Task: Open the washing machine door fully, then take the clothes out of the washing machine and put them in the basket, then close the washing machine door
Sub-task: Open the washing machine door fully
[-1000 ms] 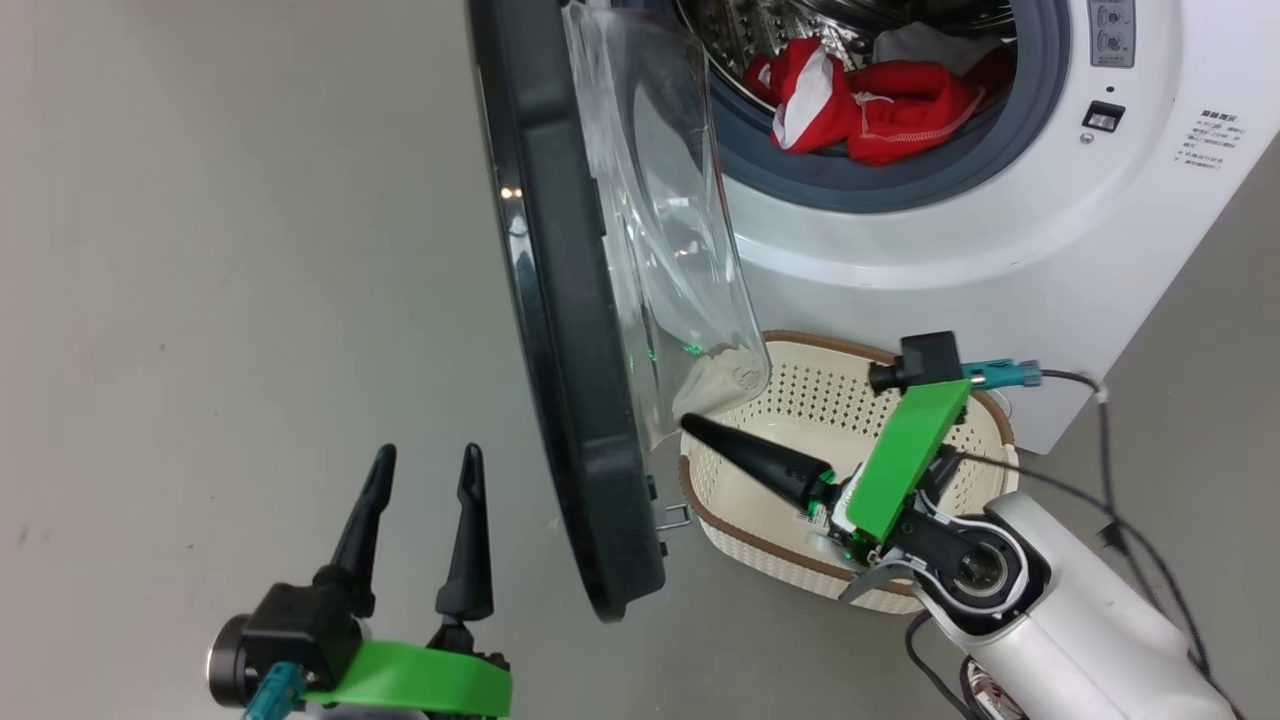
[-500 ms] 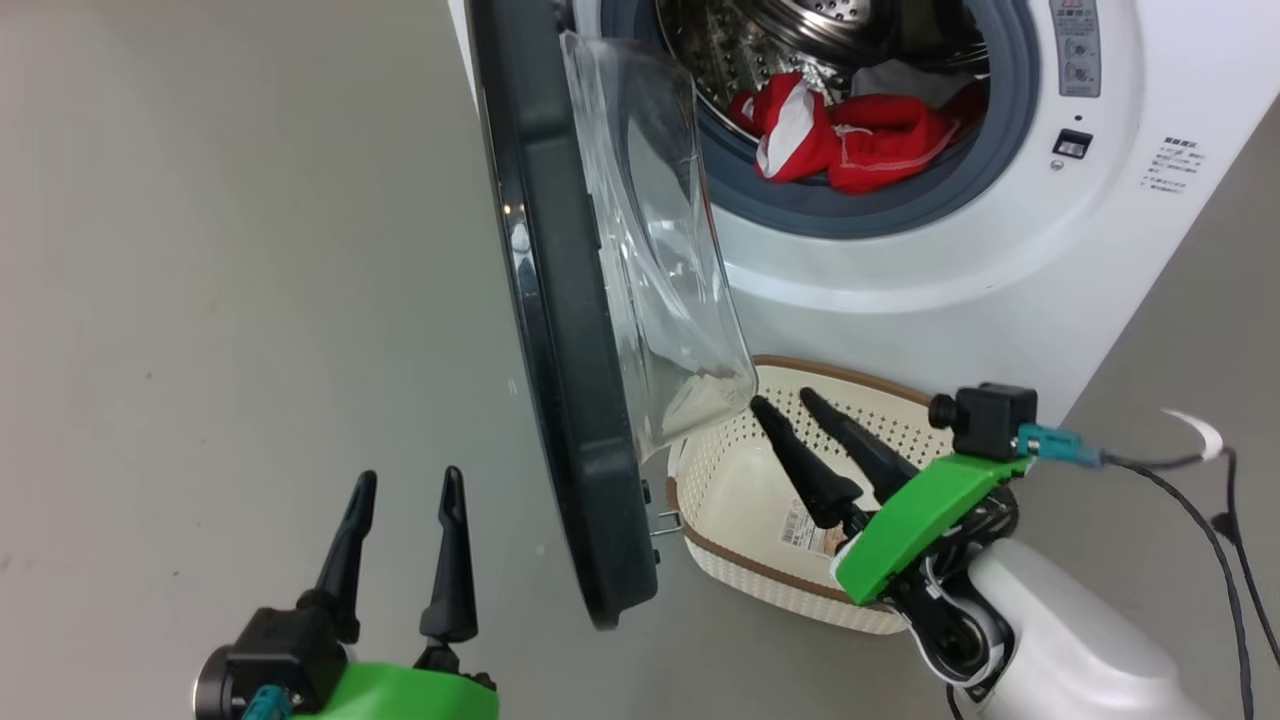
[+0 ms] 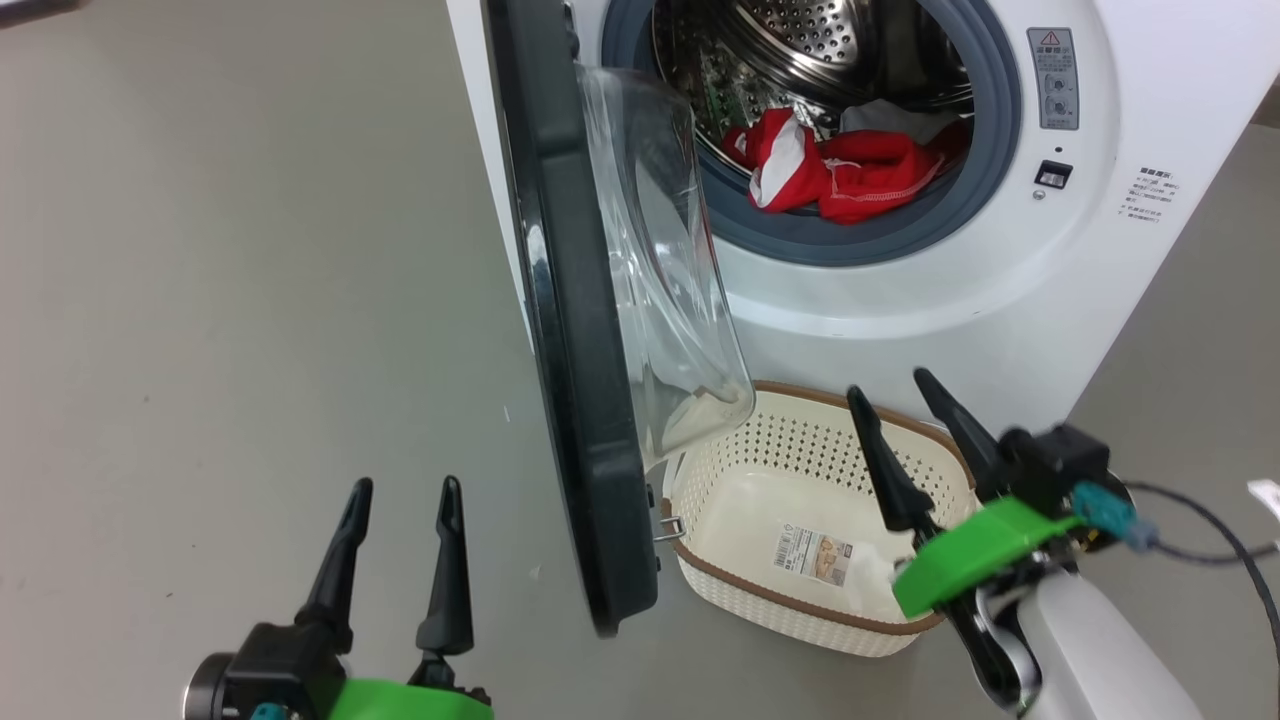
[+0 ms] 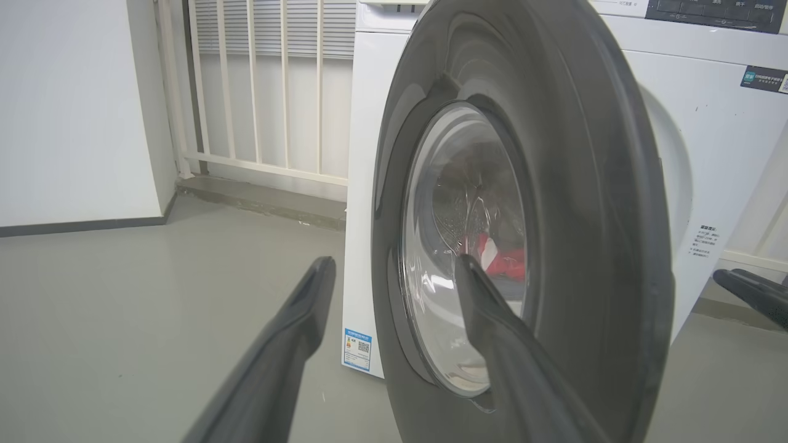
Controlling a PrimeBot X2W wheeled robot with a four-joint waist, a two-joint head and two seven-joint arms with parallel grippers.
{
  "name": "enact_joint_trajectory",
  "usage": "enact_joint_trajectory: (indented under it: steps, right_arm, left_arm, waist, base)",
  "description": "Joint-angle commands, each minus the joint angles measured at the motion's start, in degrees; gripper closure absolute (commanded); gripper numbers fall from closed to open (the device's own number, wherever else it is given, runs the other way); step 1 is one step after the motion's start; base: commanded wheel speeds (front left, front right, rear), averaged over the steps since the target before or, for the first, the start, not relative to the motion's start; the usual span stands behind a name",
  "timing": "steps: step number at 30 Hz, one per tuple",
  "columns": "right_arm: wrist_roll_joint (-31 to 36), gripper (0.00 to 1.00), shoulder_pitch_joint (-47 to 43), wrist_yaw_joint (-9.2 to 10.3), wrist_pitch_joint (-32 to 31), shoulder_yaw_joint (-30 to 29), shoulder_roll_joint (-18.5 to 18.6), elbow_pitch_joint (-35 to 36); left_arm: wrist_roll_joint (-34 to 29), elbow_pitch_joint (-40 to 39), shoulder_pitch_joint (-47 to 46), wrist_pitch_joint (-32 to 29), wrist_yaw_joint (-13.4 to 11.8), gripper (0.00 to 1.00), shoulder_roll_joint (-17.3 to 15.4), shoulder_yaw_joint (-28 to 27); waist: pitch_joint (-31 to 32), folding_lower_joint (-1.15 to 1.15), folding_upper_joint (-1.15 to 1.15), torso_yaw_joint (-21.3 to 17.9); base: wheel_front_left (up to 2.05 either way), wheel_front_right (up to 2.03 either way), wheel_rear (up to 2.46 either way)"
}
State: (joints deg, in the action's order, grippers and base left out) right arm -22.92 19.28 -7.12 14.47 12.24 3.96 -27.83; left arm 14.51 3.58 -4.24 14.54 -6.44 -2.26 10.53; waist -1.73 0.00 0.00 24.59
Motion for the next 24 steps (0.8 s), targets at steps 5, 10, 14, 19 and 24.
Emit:
enact_joint_trajectory:
  steps: [5, 10, 14, 19, 24]
  right_arm:
    - [6.8, 0.00, -4.6, -0.36, 0.5, -2.7, -1.0, 7.8]
    - [10.0, 0.00, -8.1, -0.36, 0.5, -4.7, -1.1, 13.7]
    - [10.8, 0.00, -10.1, -0.36, 0.5, -5.9, -1.1, 16.5]
    - [11.5, 0.00, -11.4, -0.36, 0.5, -6.9, -1.1, 18.0]
    - [11.2, 0.00, -12.4, -0.36, 0.5, -6.9, -1.1, 18.4]
  left_arm:
    - [-1.0, -2.4, -0.1, 0.5, 0.4, 0.00, -0.6, -2.1]
    - [-1.1, -3.0, 0.2, 0.5, 0.1, 0.00, -0.6, -2.0]
    - [-0.4, -3.0, 0.4, 0.5, -0.3, 0.00, -0.6, -1.9]
    - [-0.3, -3.0, 0.4, 0.5, -0.8, 0.00, -0.6, -1.9]
    - [-0.3, -2.7, 0.6, 0.5, -1.0, 0.00, -0.6, -2.1]
  waist:
    - [-0.4, 0.00, 0.00, 0.0]
    - [-0.7, 0.00, 0.00, -0.1]
    - [-0.9, 0.00, 0.00, -0.4]
    - [-1.0, 0.00, 0.00, -0.7]
    - [-0.6, 0.00, 0.00, -1.0]
  base:
    - [0.00, 0.00, 0.00]
    - [0.00, 0.00, 0.00]
    - [0.00, 0.00, 0.00]
    - [0.00, 0.00, 0.00]
    - [0.00, 0.00, 0.00]
